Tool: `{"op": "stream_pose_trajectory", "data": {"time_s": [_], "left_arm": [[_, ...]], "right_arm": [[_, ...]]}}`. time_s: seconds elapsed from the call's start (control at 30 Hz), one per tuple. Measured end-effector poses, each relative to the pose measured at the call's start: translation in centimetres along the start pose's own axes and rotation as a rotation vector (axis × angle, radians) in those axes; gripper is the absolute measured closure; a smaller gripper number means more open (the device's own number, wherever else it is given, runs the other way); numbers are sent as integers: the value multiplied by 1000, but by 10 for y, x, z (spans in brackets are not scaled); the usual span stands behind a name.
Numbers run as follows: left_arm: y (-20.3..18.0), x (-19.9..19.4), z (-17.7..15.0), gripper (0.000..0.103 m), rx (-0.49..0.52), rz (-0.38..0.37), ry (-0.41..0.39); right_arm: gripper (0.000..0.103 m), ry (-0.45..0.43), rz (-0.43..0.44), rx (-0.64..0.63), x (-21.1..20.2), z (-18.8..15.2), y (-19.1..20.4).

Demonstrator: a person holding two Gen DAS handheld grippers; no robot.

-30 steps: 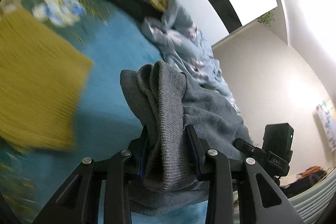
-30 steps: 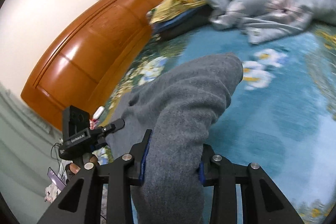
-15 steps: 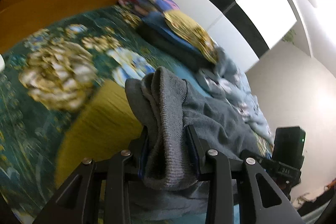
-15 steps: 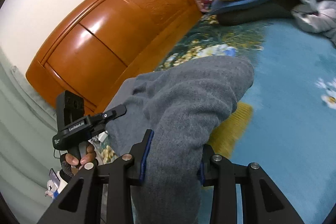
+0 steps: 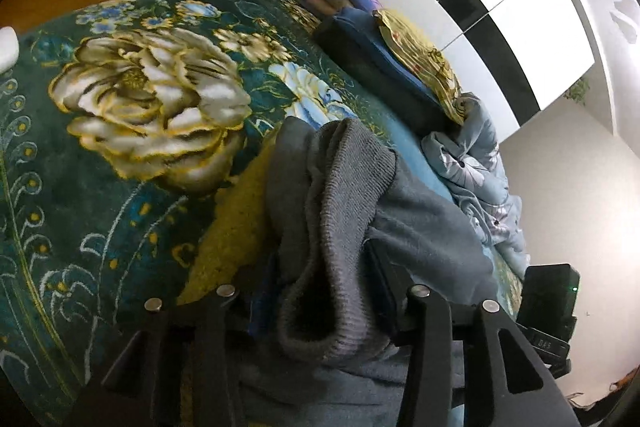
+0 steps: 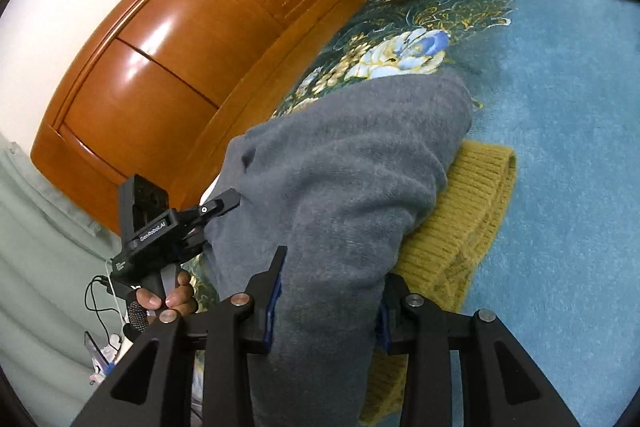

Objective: Fold clothes
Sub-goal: 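Carry the folded hoodie with both grippers onto the mustard sweater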

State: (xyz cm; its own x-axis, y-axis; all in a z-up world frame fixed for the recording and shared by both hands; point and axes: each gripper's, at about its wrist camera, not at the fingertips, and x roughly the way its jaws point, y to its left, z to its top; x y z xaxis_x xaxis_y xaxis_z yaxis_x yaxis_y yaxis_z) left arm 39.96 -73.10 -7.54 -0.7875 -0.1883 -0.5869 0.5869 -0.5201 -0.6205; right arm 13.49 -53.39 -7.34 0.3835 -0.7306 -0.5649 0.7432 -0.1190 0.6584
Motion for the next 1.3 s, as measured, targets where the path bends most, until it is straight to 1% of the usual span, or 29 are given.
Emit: {"op": "stream_pose_trajectory", "data": {"time_s": [0.03,0.1,0.2,0.27,0.37,0.4,0.47,0.5,0.57,0.67,0.8,0.83,0.93,0.97,1.07,1.13,1.2,1.3], "left_arm": [[-3,-1,0,56,3,10,0],[-12,-11,0,56,13,29,3],[-25,-31,0,55,33,53,-1],[-36,-48,-2,55,57,99,-41],[-56,-67,1,54,102,106,-127],[-66,-66,3,54,135,124,-141],[-83,-50,6,54,222,206,-112],[-87,-40,6,54,253,231,-88],[-86,-21,6,54,269,240,-40],[-75,0,2,54,251,280,0],[-65,9,-4,54,242,286,-4],[-66,7,-5,54,238,286,-8],[-73,-6,-7,54,230,281,-32],[-77,-14,-8,54,232,276,-45],[-83,-35,-18,54,241,236,-91],[-79,-39,-23,54,232,225,-89],[-72,-33,-27,54,216,234,-73],[-71,-28,-29,54,206,254,-70]], "right_arm": [[62,4,-5,1,-1,1,2],[62,18,-18,4,-3,3,7],[59,16,-50,-43,-24,-3,11],[57,-7,-84,-88,-43,-6,13],[56,-87,-154,-166,-67,3,28],[56,-102,-162,-191,-69,7,34],[55,-95,-171,-220,-61,12,42],[55,-83,-175,-231,-54,14,45],[55,-60,-181,-252,-40,18,52],[55,-10,-204,-266,-18,18,52],[55,21,-202,-254,-8,13,37],[55,24,-198,-249,-8,13,35],[55,4,-189,-254,-18,11,43],[54,-2,-184,-262,-23,9,47],[53,3,-155,-319,-36,-4,61],[53,6,-157,-352,-40,-14,67],[53,10,-172,-375,-40,-23,69],[53,24,-187,-362,-33,-26,66]]}}
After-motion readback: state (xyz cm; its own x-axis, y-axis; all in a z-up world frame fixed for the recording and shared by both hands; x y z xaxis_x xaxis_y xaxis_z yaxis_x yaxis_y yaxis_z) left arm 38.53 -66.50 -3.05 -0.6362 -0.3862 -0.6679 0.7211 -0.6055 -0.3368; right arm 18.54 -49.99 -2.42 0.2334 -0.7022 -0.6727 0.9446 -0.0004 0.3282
